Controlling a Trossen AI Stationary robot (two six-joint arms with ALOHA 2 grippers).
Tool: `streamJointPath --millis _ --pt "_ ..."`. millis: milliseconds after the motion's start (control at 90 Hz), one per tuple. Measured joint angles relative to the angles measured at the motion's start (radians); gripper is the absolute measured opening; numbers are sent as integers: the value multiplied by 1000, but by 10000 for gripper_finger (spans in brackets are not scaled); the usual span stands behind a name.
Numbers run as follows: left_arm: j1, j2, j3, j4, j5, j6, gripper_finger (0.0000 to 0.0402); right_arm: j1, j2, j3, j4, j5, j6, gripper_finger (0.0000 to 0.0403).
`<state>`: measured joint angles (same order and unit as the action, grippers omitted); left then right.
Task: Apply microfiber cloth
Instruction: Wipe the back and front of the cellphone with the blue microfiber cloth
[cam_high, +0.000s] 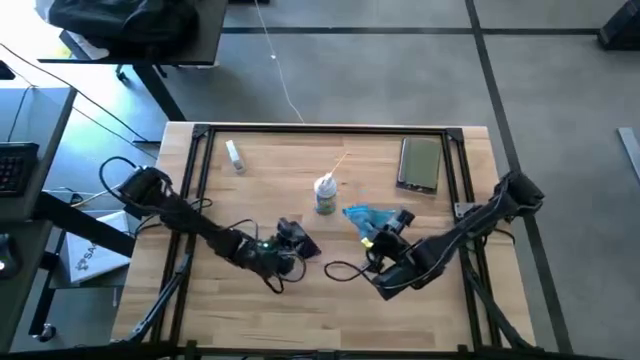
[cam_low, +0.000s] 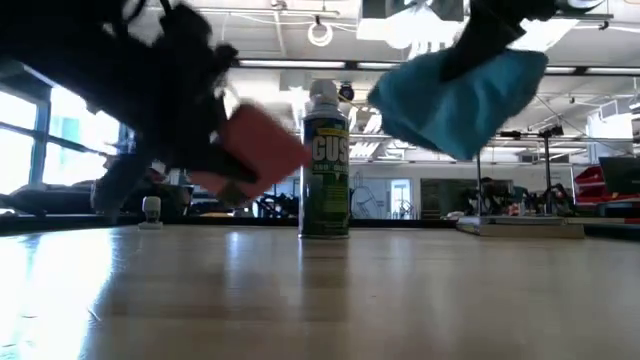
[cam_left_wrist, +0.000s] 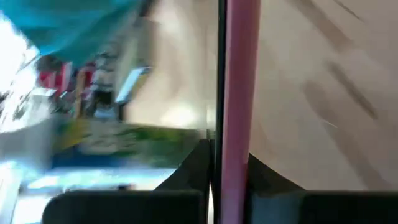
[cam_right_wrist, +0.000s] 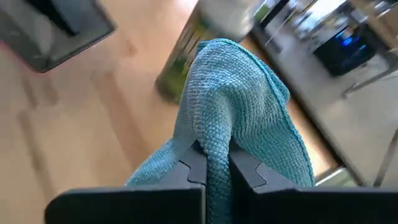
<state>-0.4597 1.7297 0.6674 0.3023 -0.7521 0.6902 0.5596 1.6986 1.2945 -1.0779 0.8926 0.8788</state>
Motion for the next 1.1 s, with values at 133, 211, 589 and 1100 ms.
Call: streamJointPath --millis 133,211,589,1100 --pt "36 70 26 31 92 -27 8 -48 5 0 -125 -211 130 0" --pt "48 91 51 30 103 -70 10 -67 5 -3 -290 -314 261 0" --pt "136 111 101 15 160 3 12 -159 -23 -303 -370 -679 430 1" --pt "246 110 101 8 231 -6 50 -179 -23 -284 -293 -746 413 212"
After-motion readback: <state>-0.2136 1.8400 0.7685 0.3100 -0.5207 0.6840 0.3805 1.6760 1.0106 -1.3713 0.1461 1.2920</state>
